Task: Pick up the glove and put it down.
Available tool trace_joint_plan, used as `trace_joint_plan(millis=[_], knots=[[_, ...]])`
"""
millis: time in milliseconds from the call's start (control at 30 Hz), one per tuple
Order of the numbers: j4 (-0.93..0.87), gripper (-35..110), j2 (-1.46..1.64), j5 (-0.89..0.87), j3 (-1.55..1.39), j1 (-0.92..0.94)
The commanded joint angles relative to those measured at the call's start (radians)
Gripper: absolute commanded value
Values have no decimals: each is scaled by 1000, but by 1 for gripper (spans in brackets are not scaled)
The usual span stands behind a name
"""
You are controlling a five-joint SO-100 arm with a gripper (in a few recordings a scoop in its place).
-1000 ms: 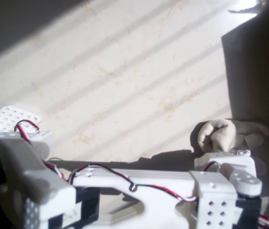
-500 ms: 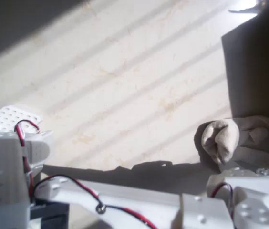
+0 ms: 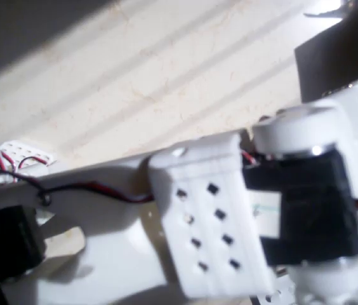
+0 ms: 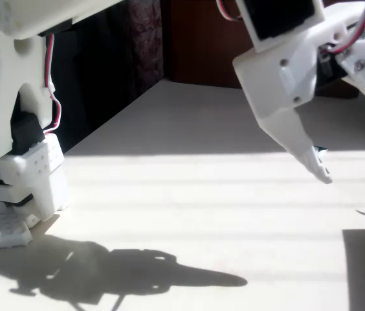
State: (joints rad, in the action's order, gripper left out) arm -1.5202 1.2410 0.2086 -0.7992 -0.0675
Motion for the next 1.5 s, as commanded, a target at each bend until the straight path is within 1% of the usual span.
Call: trace_joint_plan(millis=[0,267,500,600,733,800,833,1467], knots=[[52,27,-23,-60,5,-38],[190,27,-179,-69,5,-35],[249,26,-287,-69,5,-46],[267,20,-302,-69,6,-58],[299,6,-302,-67,6,-60],[302,0,-302,-60,14,-60],[302,-1,-302,-55,15,-60],[301,0,-288,-67,11,-43]])
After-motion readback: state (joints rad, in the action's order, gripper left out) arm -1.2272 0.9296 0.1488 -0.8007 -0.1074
